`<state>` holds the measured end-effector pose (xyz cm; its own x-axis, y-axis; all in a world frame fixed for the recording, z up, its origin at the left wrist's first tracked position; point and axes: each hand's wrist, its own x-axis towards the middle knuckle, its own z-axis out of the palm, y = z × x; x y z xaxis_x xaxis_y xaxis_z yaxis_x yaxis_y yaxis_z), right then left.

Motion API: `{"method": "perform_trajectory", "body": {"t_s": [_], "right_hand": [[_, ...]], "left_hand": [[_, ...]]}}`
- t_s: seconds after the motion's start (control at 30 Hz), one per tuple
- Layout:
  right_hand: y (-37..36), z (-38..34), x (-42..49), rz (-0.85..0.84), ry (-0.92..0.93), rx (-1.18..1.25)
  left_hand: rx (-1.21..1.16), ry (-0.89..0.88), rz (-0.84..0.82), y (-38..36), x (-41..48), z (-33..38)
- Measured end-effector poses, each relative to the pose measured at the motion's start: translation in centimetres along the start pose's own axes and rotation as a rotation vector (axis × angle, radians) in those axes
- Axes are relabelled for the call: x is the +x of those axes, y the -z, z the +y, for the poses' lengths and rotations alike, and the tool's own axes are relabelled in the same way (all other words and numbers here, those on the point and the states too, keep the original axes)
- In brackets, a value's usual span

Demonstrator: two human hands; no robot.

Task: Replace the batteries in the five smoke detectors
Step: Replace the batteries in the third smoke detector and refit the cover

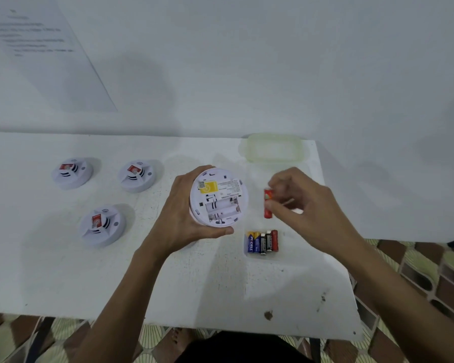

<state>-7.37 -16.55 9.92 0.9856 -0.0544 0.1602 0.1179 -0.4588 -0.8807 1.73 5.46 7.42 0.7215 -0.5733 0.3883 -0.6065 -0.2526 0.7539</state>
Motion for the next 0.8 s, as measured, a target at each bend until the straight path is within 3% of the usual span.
{"method": "perform_trajectory", "body": {"t_s": [0.13, 0.23, 0.63, 0.8], "right_hand": [[0.1, 5.0, -2.0, 0.015, -0.326, -0.204], [-1.1, 8.5, -2.9, -0.03, -0.456, -0.321], [-2.7, 10.8, -2.1, -0.078, -0.452, -0.446], [-1.2, 8.7, 0.3, 0.06, -0.303, -0.441]], "left_hand": [[0.012, 0.009, 0.009, -0.3, 0.2, 0.4], [0.01, 0.016, -0.012, -0.7, 0.5, 0.3], [0.079, 0.06, -0.004, -1.1, 0.6, -0.6], [0.085, 0.061, 0.012, -0.9, 0.4, -1.0]]}}
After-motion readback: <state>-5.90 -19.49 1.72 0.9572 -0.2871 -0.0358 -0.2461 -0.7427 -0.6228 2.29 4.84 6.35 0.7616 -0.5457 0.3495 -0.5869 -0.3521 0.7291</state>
